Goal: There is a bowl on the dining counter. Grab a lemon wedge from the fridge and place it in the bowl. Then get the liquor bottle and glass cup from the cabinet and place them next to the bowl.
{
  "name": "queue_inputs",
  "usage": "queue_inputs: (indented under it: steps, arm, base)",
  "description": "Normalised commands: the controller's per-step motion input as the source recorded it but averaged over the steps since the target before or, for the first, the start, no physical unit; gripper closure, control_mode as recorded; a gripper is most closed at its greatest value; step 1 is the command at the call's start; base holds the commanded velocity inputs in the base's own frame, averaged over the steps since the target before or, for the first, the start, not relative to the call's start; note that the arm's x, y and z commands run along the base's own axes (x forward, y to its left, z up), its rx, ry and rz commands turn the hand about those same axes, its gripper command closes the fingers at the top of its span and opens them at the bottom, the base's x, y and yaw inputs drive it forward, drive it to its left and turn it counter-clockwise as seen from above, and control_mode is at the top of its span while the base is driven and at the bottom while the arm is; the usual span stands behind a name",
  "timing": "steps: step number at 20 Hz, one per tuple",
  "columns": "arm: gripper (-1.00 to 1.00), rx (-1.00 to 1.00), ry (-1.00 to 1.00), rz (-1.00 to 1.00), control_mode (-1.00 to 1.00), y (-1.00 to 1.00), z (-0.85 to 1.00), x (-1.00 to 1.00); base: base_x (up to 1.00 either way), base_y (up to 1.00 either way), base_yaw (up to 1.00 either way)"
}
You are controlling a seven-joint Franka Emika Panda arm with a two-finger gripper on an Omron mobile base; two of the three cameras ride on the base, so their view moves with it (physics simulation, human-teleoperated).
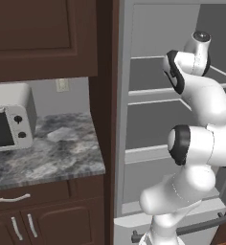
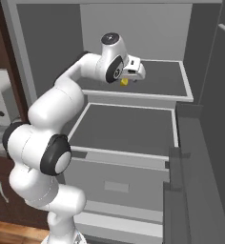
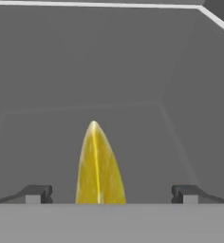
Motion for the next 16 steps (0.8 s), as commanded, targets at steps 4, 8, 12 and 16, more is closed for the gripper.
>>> queue_inputs:
  steps: [4,8,12,16]
  arm:
    - [-1.00,0.00,0.02,0.00,-1.00,0.00,-0.18,0.00]
    - [-1.00,0.00,0.00,0.00,-1.00,0.00,-0.25,0.00]
    - [-1.00,0.00,0.02,0.00,-1.00,0.00,-0.36,0.00]
    - [1.00,0.00,0.06,0.00,-1.00,0.00,-0.52,0.00]
  base:
    - [0.00,0.00,0.00]
    - [0.00,0.00,0.00]
    - [0.00,0.00,0.00]
    - [0.00,0.00,0.00]
